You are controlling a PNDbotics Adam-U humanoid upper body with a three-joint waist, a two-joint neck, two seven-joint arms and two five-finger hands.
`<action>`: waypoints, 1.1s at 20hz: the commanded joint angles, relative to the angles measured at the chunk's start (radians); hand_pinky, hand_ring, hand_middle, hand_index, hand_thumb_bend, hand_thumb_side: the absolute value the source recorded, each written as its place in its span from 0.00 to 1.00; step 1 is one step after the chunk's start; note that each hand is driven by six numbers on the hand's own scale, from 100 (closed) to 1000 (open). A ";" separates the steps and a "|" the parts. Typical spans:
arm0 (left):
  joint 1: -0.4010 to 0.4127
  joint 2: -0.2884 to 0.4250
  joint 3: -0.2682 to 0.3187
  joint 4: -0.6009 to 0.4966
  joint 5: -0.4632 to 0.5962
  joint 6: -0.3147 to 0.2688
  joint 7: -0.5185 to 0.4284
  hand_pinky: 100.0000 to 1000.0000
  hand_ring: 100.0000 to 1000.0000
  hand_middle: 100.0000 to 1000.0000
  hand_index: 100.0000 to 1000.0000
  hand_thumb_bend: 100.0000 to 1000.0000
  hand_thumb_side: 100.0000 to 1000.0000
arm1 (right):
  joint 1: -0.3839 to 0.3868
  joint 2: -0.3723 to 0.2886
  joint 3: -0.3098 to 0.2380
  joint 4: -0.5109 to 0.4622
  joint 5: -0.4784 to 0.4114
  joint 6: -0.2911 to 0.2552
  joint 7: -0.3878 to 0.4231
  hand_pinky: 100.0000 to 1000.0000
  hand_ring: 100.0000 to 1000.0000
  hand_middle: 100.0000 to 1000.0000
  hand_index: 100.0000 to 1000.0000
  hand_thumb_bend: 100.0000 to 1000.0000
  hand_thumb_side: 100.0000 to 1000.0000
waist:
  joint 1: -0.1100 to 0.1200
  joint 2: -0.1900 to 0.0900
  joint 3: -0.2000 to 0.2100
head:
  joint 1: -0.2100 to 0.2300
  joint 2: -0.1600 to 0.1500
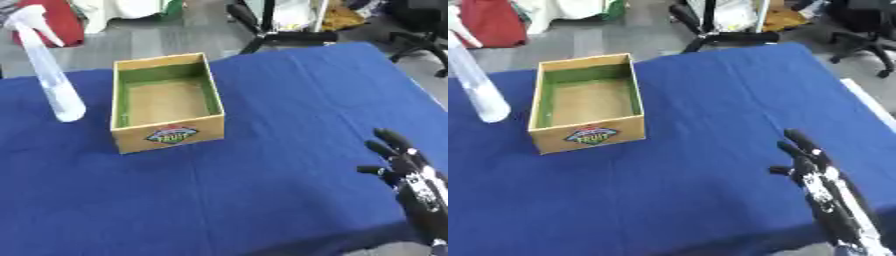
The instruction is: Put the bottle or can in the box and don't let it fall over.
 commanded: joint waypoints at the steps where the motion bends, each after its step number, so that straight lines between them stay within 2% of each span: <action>1: -0.074 0.031 -0.054 0.078 -0.031 0.053 -0.049 0.65 0.67 0.57 0.82 0.42 0.64 | -0.010 -0.022 0.004 -0.009 -0.009 -0.001 0.008 0.71 1.00 1.00 0.98 0.00 0.68 | 0.003 -0.005 -0.009 | 0.002 -0.015; 4: -0.153 0.008 -0.127 0.161 -0.081 0.104 -0.100 0.67 0.67 0.59 0.82 0.40 0.68 | -0.014 -0.023 0.003 -0.009 -0.009 -0.001 0.008 0.71 1.00 1.00 0.98 0.00 0.68 | 0.008 -0.002 -0.018 | 0.004 -0.016; 7: -0.183 -0.020 -0.184 0.247 -0.134 0.157 -0.153 0.69 0.68 0.60 0.84 0.39 0.71 | -0.016 -0.022 0.003 -0.009 -0.009 0.001 0.007 0.71 1.00 1.00 0.98 0.00 0.68 | 0.010 -0.001 -0.026 | 0.011 -0.020; 13: -0.211 -0.069 -0.225 0.424 -0.243 0.255 -0.262 0.70 0.69 0.61 0.84 0.40 0.69 | -0.024 -0.021 0.008 -0.009 -0.012 0.002 0.012 0.71 1.00 1.00 0.98 0.00 0.68 | 0.012 0.000 -0.044 | 0.013 -0.032; 14: -0.217 -0.076 -0.221 0.453 -0.261 0.256 -0.279 0.69 0.68 0.61 0.84 0.40 0.69 | -0.024 -0.021 0.008 -0.009 -0.012 0.002 0.013 0.71 1.00 1.00 0.98 0.00 0.68 | 0.011 0.001 -0.046 | 0.013 -0.033; 15: -0.224 -0.082 -0.214 0.482 -0.278 0.251 -0.297 0.69 0.68 0.61 0.84 0.39 0.64 | -0.024 -0.020 0.007 -0.009 -0.012 0.002 0.013 0.71 1.00 1.00 0.98 0.00 0.68 | 0.011 0.001 -0.047 | 0.013 -0.034; 16: -0.230 -0.086 -0.205 0.509 -0.295 0.241 -0.314 0.69 0.68 0.61 0.84 0.40 0.69 | -0.024 -0.020 0.007 -0.009 -0.012 0.002 0.013 0.71 1.00 1.00 0.98 0.00 0.68 | 0.010 0.001 -0.048 | 0.014 -0.034; 22: -0.285 -0.113 -0.151 0.680 -0.400 0.143 -0.419 0.69 0.68 0.60 0.84 0.40 0.68 | -0.024 -0.019 0.009 -0.008 -0.013 0.003 0.014 0.71 1.00 1.00 0.98 0.00 0.68 | 0.009 0.002 -0.046 | 0.015 -0.033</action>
